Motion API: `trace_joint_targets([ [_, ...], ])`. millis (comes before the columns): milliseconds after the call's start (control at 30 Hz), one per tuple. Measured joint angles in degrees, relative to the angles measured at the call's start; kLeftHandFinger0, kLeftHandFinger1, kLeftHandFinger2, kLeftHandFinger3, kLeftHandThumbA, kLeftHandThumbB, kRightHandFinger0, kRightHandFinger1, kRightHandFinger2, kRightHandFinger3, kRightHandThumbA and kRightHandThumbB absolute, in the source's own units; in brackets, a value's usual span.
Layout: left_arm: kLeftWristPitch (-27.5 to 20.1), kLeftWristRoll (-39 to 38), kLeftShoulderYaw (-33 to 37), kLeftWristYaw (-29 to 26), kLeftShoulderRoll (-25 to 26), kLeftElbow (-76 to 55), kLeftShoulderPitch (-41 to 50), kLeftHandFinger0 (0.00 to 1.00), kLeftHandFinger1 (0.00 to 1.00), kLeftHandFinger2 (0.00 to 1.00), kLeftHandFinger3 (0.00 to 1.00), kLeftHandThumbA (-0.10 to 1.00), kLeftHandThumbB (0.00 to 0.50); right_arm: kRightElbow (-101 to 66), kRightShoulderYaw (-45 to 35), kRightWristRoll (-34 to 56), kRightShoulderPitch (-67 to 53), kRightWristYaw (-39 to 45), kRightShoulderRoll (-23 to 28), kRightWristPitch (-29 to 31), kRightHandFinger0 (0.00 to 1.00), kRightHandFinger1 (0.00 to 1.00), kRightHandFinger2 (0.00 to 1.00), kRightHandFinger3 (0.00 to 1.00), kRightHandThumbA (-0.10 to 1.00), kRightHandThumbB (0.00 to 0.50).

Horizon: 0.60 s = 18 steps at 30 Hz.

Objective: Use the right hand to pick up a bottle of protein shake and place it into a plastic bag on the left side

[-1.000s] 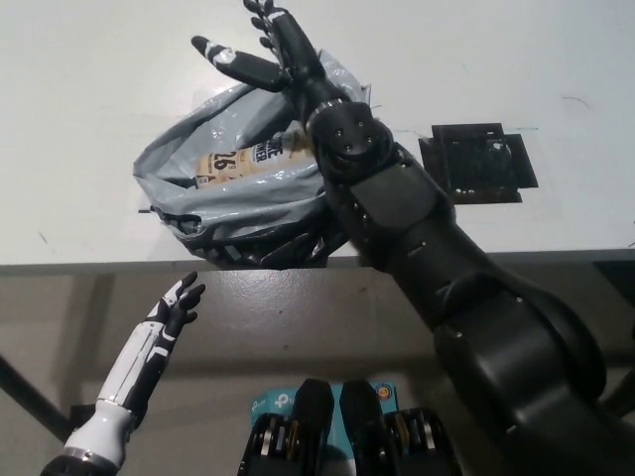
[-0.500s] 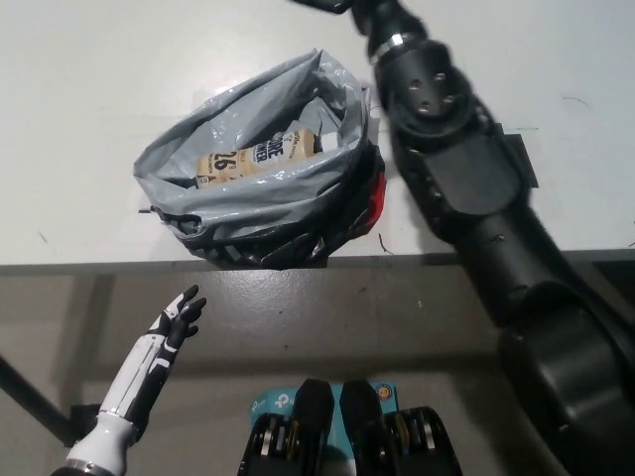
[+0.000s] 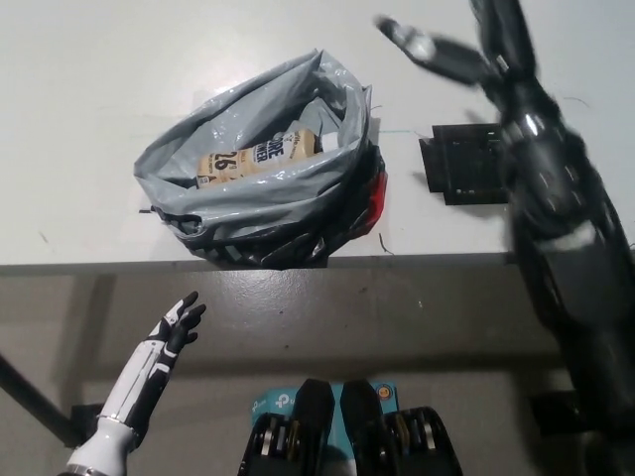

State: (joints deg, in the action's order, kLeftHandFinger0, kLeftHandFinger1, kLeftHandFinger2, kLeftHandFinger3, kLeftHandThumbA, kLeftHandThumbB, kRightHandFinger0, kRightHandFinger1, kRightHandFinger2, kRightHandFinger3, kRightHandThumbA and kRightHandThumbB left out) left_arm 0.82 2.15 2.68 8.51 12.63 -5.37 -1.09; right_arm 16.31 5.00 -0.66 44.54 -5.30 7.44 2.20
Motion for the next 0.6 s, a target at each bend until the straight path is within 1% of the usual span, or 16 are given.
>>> trace_joint_targets([
  [33, 0.01, -0.01, -0.01, 0.0, 0.01, 0.02, 0.12, 1.0, 1.0, 1.0, 1.0, 1.0, 0.118, -1.62, -0.14, 0.0, -2.38, 0.0, 0.26, -0.18, 1.0, 1.0, 1.0, 1.0, 0.85, 0.22],
  [67, 0.01, -0.02, -0.02, 0.0, 0.0, 0.02, 0.2, 1.0, 1.0, 1.0, 1.0, 1.0, 0.118, -3.26, -0.26, 0.0, -4.53, 0.0, 0.44, -0.31, 1.0, 1.0, 1.0, 1.0, 0.84, 0.218],
  [100, 0.02, -0.04, -0.02, 0.0, 0.01, 0.03, 0.32, 1.0, 1.0, 1.0, 1.0, 1.0, 0.117, -4.99, -0.3, 0.0, -7.01, 0.0, 0.61, -0.42, 1.0, 1.0, 1.0, 1.0, 0.86, 0.25],
  [133, 0.02, -0.04, -0.02, 0.0, 0.01, 0.03, 0.32, 1.0, 1.0, 1.0, 1.0, 1.0, 0.118, -4.99, -0.3, 0.0, -7.01, 0.0, 0.61, -0.42, 1.0, 1.0, 1.0, 1.0, 0.85, 0.256],
  [200, 0.07, -0.11, -0.06, 0.0, 0.0, 0.05, 0.73, 1.0, 1.0, 1.0, 1.0, 1.0, 0.123, -9.97, -0.32, 0.02, -14.02, 0.0, 0.78, -0.54, 1.0, 1.0, 1.0, 1.0, 0.85, 0.273],
  [233, 0.12, -0.15, -0.1, 0.0, 0.01, 0.05, 0.94, 1.0, 1.0, 1.0, 1.0, 1.0, 0.116, -12.8, -0.29, 0.05, -17.82, 0.01, 0.75, -0.51, 1.0, 1.0, 1.0, 1.0, 0.87, 0.266],
  [267, 0.14, -0.16, -0.13, 0.0, 0.02, 0.05, 1.05, 1.0, 1.0, 1.0, 1.0, 1.0, 0.109, -14.1, -0.23, 0.07, -19.79, 0.01, 0.71, -0.51, 1.0, 1.0, 1.0, 1.0, 0.9, 0.233],
  [300, 0.17, -0.19, -0.17, 0.0, 0.03, 0.05, 1.25, 1.0, 1.0, 1.0, 1.0, 1.0, 0.106, -15.93, -0.16, 0.1, -23.05, 0.01, 0.66, -0.46, 1.0, 1.0, 1.0, 1.0, 0.91, 0.23],
  [333, 0.22, -0.23, -0.24, 0.0, 0.03, 0.05, 1.57, 1.0, 1.0, 1.0, 1.0, 1.0, 0.106, -19.05, -0.07, 0.13, -27.79, 0.01, 0.58, -0.33, 1.0, 1.0, 1.0, 1.0, 0.91, 0.206],
  [400, 0.28, -0.3, -0.37, 0.0, 0.03, 0.07, 1.73, 1.0, 1.0, 1.0, 1.0, 1.0, 0.12, -22.19, 0.06, 0.14, -33.01, 0.03, 0.47, 0.05, 1.0, 1.0, 1.0, 1.0, 0.89, 0.189],
  [433, 0.32, -0.42, -0.52, 0.0, 0.03, 0.08, 1.7, 1.0, 1.0, 1.0, 1.0, 1.0, 0.114, -24.16, 0.14, 0.14, -36.3, 0.06, 0.36, 0.47, 1.0, 1.0, 1.0, 1.0, 0.84, 0.159],
  [500, 0.47, -0.99, -1.19, 0.01, 0.03, -0.04, 1.66, 1.0, 1.0, 1.0, 1.0, 1.0, 0.118, -28.0, 0.5, 0.21, -42.8, 0.28, -0.18, 2.14, 1.0, 1.0, 1.0, 1.0, 0.79, 0.135],
  [533, 0.51, -1.29, -1.46, 0.02, 0.09, -0.22, 1.73, 1.0, 1.0, 1.0, 1.0, 1.0, 0.126, -28.99, 0.78, 0.26, -45.27, 0.43, -0.53, 3.16, 1.0, 1.0, 1.0, 1.0, 0.75, 0.121],
  [567, 0.51, -1.32, -1.53, 0.02, 0.1, -0.24, 1.75, 1.0, 1.0, 1.0, 1.0, 1.0, 0.133, -29.03, 0.8, 0.26, -45.49, 0.45, -0.58, 3.43, 1.0, 1.0, 1.0, 1.0, 0.74, 0.106],
  [600, 0.48, -1.56, -1.87, 0.03, 0.24, -0.3, 1.64, 1.0, 1.0, 1.0, 1.0, 1.0, 0.128, -28.4, 1.04, 0.28, -47.54, 0.72, -1.38, 4.87, 1.0, 1.0, 1.0, 1.0, 0.58, 0.052],
])
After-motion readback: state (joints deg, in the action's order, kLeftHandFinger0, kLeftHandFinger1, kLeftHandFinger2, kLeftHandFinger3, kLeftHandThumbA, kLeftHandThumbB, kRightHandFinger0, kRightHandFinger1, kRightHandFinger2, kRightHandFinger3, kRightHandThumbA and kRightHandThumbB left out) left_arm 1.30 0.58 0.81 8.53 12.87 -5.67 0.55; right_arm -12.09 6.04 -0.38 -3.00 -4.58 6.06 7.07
